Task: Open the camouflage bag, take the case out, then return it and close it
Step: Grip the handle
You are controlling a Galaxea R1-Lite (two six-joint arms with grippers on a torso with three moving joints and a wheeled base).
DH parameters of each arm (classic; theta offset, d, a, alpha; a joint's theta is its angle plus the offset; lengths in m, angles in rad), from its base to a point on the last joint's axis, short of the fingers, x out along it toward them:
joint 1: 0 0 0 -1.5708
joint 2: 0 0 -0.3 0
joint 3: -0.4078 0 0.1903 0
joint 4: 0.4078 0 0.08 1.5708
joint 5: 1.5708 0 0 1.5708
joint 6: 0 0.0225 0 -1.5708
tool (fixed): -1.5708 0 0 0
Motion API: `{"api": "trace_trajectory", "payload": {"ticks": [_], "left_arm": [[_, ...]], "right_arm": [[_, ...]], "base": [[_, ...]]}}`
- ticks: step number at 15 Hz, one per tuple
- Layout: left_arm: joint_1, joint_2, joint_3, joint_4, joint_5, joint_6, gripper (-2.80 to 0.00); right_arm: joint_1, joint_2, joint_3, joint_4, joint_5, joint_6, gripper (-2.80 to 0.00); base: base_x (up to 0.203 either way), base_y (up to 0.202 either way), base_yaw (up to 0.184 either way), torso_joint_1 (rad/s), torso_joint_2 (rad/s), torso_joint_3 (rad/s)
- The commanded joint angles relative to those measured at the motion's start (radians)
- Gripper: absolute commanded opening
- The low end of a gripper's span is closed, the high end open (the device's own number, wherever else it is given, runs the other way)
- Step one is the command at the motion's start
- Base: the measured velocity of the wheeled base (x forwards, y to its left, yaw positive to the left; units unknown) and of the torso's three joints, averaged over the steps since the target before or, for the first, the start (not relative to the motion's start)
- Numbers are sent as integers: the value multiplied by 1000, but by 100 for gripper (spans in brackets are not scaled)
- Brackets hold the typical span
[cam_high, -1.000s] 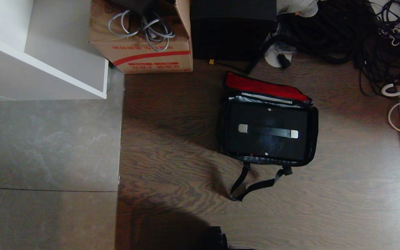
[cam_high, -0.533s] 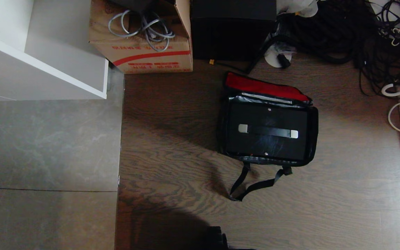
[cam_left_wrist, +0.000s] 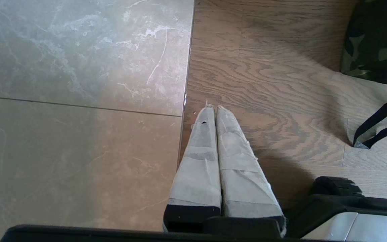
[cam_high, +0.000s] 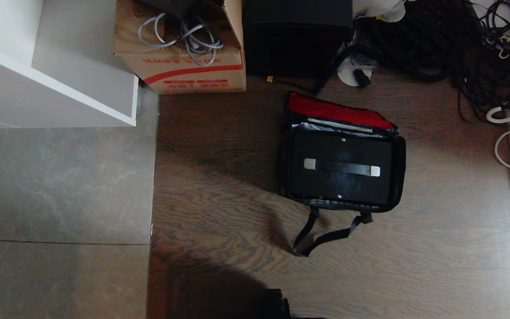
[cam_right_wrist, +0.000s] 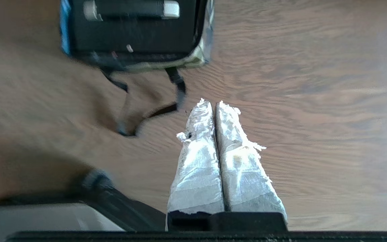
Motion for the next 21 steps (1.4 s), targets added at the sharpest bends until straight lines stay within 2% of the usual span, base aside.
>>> {"api": "trace_trajectory", "payload": {"ticks": [1, 3, 5, 21], "left_arm": [[0, 0, 11, -1, 0, 0, -280], [0, 0, 11, -1, 0, 0, -280], [0, 0, 11, -1, 0, -1, -280], [0, 0, 11, -1, 0, -1, -280]], "right_arm": [[0, -19, 4, 15, -1, -50, -280], [-2, -19, -4, 104, -6, -131, -280], [-1, -18, 3, 71, -8, -98, -280], [0, -19, 6, 61, -6, -98, -280]], "base": [[0, 0, 0, 0, 0, 0], [0, 0, 0, 0, 0, 0], [0, 0, 0, 0, 0, 0], [0, 0, 0, 0, 0, 0]]}}
